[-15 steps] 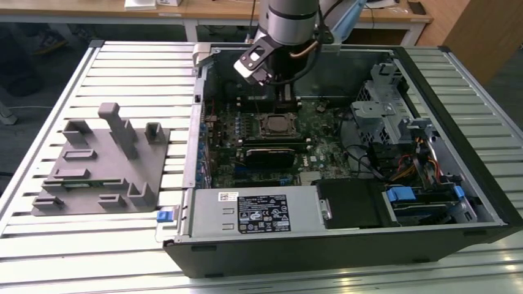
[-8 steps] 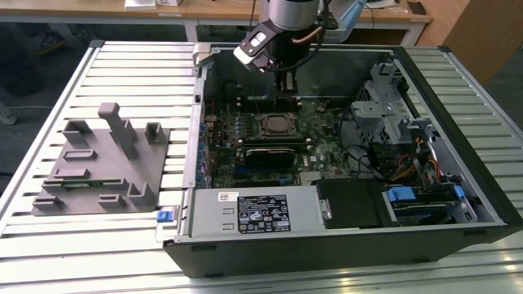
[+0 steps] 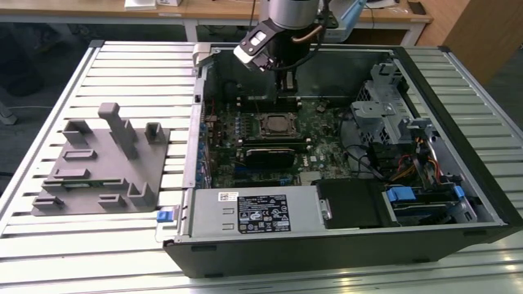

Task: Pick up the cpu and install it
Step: 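Install the first cpu locking lever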

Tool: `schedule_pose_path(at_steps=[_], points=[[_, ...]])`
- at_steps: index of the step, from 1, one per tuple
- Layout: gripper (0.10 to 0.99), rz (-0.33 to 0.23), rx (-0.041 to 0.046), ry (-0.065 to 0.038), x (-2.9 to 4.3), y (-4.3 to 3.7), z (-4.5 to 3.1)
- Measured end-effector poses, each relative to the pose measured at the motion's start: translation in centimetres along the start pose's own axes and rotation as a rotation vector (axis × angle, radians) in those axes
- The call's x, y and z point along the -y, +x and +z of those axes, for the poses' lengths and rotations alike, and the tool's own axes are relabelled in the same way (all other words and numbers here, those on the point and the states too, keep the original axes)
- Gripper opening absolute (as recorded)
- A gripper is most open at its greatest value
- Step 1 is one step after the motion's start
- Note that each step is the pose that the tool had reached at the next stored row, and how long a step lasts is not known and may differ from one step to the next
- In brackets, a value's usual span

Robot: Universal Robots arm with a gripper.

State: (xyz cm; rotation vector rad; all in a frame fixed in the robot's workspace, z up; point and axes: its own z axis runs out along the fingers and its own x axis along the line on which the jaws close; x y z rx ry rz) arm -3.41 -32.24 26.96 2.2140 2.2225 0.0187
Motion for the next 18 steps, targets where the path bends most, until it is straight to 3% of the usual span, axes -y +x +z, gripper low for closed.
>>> schedule_pose_path(at_steps=[3,18], points=[[0.106,-0.011,-0.0001,0.000,0.00,0.00,0.00],[0.106,-0.281,-0.0032,0.002,0.00,0.00,0.01]])
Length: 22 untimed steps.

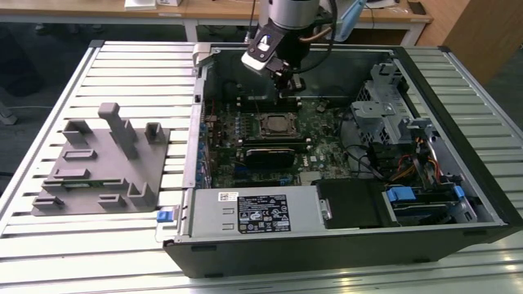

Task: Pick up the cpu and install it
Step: 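Install the first cpu locking lever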

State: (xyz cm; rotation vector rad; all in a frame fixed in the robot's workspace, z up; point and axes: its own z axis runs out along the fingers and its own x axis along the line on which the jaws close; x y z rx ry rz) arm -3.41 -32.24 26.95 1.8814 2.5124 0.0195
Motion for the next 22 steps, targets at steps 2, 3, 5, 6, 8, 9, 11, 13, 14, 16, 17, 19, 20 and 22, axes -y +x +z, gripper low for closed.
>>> schedule_pose_path(at_steps=[2,3,5,6,8,9,11,13,14,16,17,19,20,22], points=[[0.106,-0.017,-0.0003,0.000,0.00,0.00,-0.13],[0.106,-0.019,-0.0007,0.000,0.00,0.00,-0.31],[0.106,-0.021,-0.0007,0.000,-0.01,0.00,-0.79],[0.106,-0.022,-0.0007,0.000,-0.01,0.00,-0.95],[0.106,-0.041,-0.0011,0.000,-0.01,0.01,-0.98],[0.106,-0.057,-0.0013,0.000,-0.01,0.01,-0.98],[0.106,-0.095,-0.0016,0.000,-0.01,0.01,-0.98],[0.106,-0.131,-0.0020,0.001,-0.01,0.00,-0.98],[0.106,-0.148,-0.0023,0.001,-0.01,0.00,-0.97],[0.106,-0.184,-0.0026,0.001,-0.01,0.00,-0.97],[0.106,-0.204,-0.0028,0.001,-0.01,0.00,-0.97],[0.106,-0.240,-0.0033,0.001,-0.01,0.00,-0.95],[0.106,-0.258,-0.0035,0.001,-0.01,0.00,-0.95],[0.106,-0.294,-0.0039,0.001,-0.01,0.00,-0.94]])
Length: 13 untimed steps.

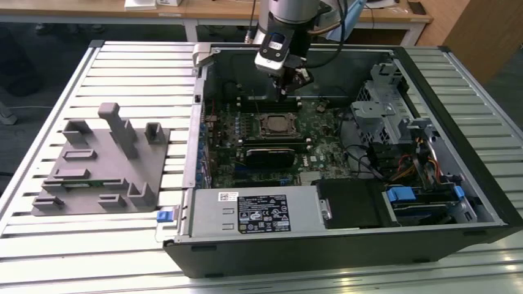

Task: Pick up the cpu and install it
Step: 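Install the first cpu locking lever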

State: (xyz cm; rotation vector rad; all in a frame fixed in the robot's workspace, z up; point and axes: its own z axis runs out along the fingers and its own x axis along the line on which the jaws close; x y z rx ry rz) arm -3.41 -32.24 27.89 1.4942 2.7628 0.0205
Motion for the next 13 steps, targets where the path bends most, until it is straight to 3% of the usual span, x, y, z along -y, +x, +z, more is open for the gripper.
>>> schedule_pose_path(at_steps=[13], points=[[0.106,-0.236,-0.0028,0.001,0.00,0.00,0.07]])
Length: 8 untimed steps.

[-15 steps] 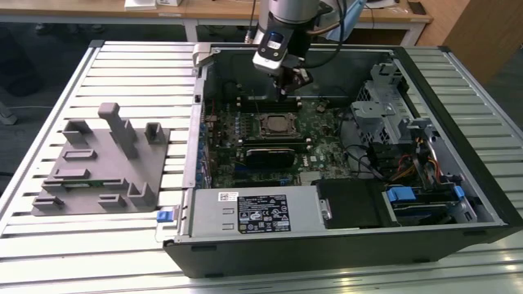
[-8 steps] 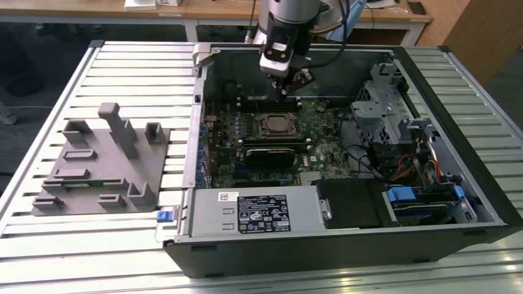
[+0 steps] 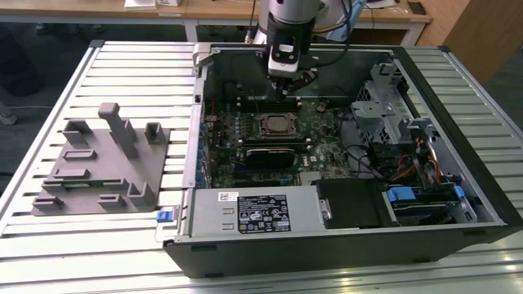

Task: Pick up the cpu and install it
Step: 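Install the first cpu locking lever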

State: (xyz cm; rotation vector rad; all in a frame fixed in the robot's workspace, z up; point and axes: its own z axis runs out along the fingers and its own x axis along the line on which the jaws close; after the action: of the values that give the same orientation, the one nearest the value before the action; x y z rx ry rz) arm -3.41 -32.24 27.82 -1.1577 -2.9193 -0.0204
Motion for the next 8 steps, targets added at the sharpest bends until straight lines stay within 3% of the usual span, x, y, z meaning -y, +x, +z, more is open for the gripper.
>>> schedule_pose_path(at_steps=[8], points=[[0.106,-0.146,-0.0017,0.001,0.00,0.00,0.09]])
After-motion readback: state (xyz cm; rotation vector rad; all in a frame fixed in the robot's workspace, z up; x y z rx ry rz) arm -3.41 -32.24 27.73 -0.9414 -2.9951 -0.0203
